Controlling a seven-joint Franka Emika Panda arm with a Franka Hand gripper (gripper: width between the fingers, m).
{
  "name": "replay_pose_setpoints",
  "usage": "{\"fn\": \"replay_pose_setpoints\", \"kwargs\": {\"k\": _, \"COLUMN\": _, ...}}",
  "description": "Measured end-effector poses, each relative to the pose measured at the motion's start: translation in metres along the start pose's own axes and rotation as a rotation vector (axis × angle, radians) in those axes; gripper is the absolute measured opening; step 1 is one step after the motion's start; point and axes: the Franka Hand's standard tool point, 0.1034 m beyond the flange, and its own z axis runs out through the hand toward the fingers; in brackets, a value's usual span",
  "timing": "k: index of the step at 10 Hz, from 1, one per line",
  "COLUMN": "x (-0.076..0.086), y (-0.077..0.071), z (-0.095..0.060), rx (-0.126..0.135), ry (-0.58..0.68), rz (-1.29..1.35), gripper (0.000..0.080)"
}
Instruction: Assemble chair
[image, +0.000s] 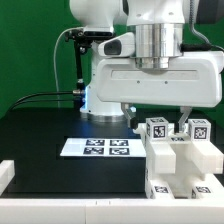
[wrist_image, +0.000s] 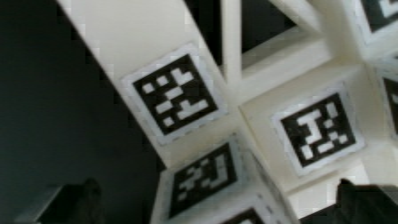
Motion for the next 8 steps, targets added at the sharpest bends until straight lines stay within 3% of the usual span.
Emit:
{"fn": "replay_pose_setpoints", "kwargs": {"k": 2, "x": 0.0044, "y": -0.0049, "z": -0.0001, "rx": -0.007, "ry": 0.059, "rz": -0.191, "gripper": 0.0649}}
{"fn": "replay_pose_setpoints", "kwargs": {"k": 3, "x": 0.0043, "y": -0.0038, "z": 0.0002, "rx": -0.007, "ry": 0.056, "rz": -0.141, "gripper": 0.0553}}
{"fn": "replay_pose_setpoints", "kwargs": {"k": 4, "x": 0.0045, "y": -0.0037, "z": 0.0004, "rx": -0.004, "ry": 0.056, "rz": -0.082, "gripper": 0.0370}}
{"fn": "replay_pose_setpoints", "kwargs": {"k": 5, "x": 0.0043, "y": -0.0037, "z": 0.0007, "rx": -0.003, "ry": 0.056, "rz": -0.008, "gripper": 0.0370}}
{"fn": "replay_pose_setpoints", "kwargs": {"k": 6, "x": 0.0044, "y": -0.0034, "z": 0.0008, "rx": -0.001, "ry": 0.056, "rz": 0.041, "gripper": 0.0282}}
{"fn": "replay_pose_setpoints", "kwargs": {"k": 8, "x": 0.0049, "y": -0.0024, "z": 0.0011, "rx": 0.001, "ry": 0.058, "rz": 0.248, "gripper": 0.0282}}
